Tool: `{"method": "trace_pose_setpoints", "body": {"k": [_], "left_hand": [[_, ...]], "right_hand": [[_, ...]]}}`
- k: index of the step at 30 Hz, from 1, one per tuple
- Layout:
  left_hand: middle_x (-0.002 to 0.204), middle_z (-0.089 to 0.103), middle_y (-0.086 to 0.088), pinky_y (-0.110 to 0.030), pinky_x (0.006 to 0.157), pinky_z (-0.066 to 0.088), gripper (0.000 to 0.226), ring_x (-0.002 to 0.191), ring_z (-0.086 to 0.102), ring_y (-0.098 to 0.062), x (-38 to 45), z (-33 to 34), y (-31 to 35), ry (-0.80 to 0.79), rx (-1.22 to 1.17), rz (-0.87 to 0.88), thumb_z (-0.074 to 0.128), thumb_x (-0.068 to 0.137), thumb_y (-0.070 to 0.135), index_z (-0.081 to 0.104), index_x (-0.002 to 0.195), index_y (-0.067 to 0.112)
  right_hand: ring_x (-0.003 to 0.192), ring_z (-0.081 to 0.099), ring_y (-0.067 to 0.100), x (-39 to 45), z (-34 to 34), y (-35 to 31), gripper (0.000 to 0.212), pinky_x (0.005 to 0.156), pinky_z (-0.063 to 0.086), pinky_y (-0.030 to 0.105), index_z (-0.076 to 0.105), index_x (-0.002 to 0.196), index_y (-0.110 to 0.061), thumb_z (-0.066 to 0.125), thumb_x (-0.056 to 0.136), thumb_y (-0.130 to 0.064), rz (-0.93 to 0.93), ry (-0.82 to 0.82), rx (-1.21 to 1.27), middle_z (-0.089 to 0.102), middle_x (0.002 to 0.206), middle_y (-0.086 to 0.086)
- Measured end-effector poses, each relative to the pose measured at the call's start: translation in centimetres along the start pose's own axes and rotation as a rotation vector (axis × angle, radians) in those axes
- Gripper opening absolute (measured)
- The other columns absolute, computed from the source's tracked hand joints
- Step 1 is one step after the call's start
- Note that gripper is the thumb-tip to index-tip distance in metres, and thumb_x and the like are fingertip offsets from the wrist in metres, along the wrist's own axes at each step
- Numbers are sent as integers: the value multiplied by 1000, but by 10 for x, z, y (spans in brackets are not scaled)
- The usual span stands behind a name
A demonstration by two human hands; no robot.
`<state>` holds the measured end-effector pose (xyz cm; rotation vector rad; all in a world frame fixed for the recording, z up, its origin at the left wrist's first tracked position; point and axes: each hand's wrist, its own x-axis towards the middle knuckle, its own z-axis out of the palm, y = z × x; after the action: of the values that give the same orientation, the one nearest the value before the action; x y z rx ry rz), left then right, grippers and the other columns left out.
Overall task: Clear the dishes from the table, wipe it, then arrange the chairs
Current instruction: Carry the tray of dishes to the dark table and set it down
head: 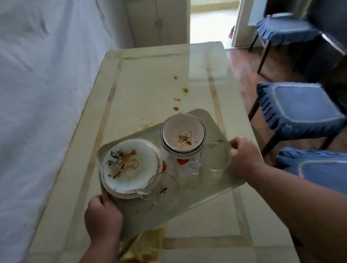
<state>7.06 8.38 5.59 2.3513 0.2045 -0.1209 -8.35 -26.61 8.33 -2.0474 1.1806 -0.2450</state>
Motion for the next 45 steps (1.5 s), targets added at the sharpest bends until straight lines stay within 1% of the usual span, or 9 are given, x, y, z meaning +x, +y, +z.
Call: {"method": "trace_pose_setpoints", "body": {"k": [3,8,17,22,26,32,35,40,45], "left_hand": [[83,64,-18,-47,70,47,38,79,59,-38,-19,29,43,-107,-4,138,49,112,27,66,89,2],[82,62,-24,-46,70,43,43,78,58,-41,-73,79,111,-274,53,310,50,111,26,65,78,2],[79,58,-19,-46,73,43,30,78,54,-36,-229,163,188,-475,94,573,55,108,16,66,84,2],[101,68,-33,-46,80,39,26,97,63,-49,-335,196,204,-618,147,662,54,108,16,70,97,-2],[113,72,-33,-45,83,40,26,108,65,-48,-425,223,205,-699,157,718,57,107,15,74,113,-4],[101,70,-28,-42,77,37,22,97,64,-44,-543,260,202,-793,182,796,57,107,15,72,103,0],[85,60,-12,-42,75,38,21,85,55,-33,-599,270,203,-838,208,830,55,108,18,65,92,9],[79,64,-10,-44,67,43,34,74,58,-29,-675,289,213,-924,258,904,52,107,26,66,81,9],[80,62,-10,-42,65,36,35,75,54,-26,-742,311,234,-971,292,991,51,106,32,64,80,12]], "right_hand": [[92,68,29,-10,-51,44,7,81,55,40,69,97,-16,65,101,-19,78,141,70,71,101,11],[94,62,32,-41,-134,120,7,77,39,34,71,101,-10,68,99,-15,253,303,112,74,104,13],[100,67,30,-146,-259,272,3,85,52,40,67,99,-16,66,99,-19,497,537,187,72,104,6],[97,66,32,-224,-318,346,8,77,41,34,66,89,-17,66,96,-12,595,651,199,71,97,7],[83,62,18,-293,-364,401,8,73,42,32,70,90,-14,66,98,-16,646,750,226,66,86,-7],[82,68,13,-380,-415,474,11,61,48,30,71,91,-21,66,101,-22,736,865,329,73,89,-3],[85,68,16,-419,-440,504,12,59,47,27,70,91,-23,65,102,-23,808,898,346,73,92,-3],[85,65,14,-473,-466,544,11,62,47,29,69,93,-25,64,103,-24,883,989,377,71,95,-3],[87,68,19,-507,-478,582,4,75,57,39,71,94,-23,71,98,-22,997,1071,372,72,93,-4]]}}
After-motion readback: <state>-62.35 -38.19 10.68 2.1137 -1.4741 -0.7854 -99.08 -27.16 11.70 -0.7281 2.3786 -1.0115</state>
